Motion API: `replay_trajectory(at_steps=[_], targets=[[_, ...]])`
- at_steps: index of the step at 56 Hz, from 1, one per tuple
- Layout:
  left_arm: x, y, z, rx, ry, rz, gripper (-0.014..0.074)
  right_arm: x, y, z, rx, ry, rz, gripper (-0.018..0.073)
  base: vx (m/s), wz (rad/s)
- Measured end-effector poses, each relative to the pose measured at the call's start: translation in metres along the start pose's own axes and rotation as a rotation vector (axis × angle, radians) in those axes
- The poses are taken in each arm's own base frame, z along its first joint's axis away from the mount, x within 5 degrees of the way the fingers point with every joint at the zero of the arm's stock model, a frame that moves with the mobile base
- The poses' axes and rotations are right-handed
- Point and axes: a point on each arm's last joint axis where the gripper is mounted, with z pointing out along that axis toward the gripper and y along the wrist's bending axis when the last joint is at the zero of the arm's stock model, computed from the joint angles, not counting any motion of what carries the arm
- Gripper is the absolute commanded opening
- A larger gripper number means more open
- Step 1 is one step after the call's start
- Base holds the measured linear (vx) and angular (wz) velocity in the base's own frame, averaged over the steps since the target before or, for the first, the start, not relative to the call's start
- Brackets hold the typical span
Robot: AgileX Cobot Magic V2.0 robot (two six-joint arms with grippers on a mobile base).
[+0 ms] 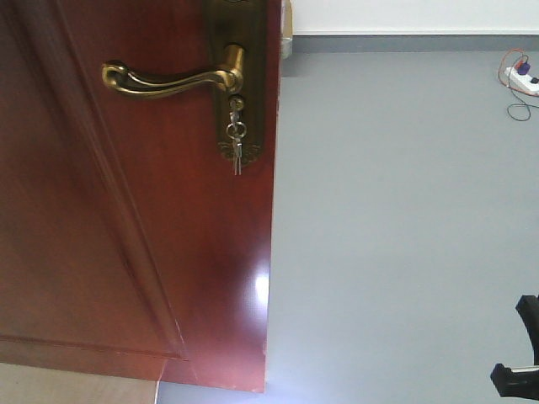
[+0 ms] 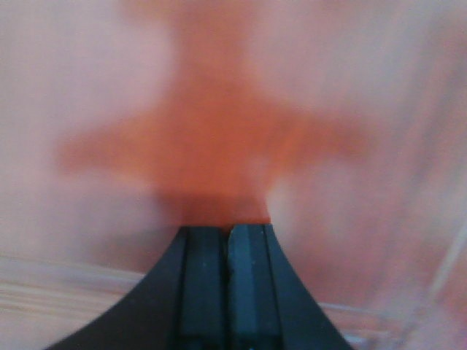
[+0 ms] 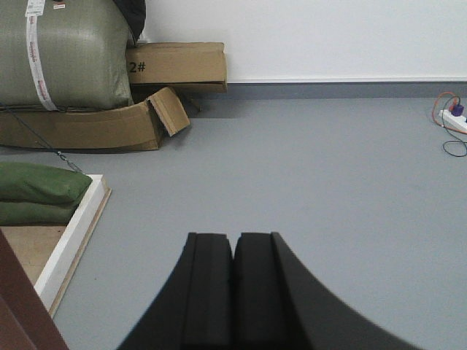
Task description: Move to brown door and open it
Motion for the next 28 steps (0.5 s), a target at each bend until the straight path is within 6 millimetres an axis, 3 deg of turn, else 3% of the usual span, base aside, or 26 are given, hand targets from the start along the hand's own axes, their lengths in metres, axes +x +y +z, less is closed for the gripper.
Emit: replay_trajectory(at_steps=[28], targets=[[0.0,0.0,0.0,0.0,0.0,0.0,-0.0006,0.0,0.0,0.0,0.0,0.0,0.0,0.0,0.04,0.02]])
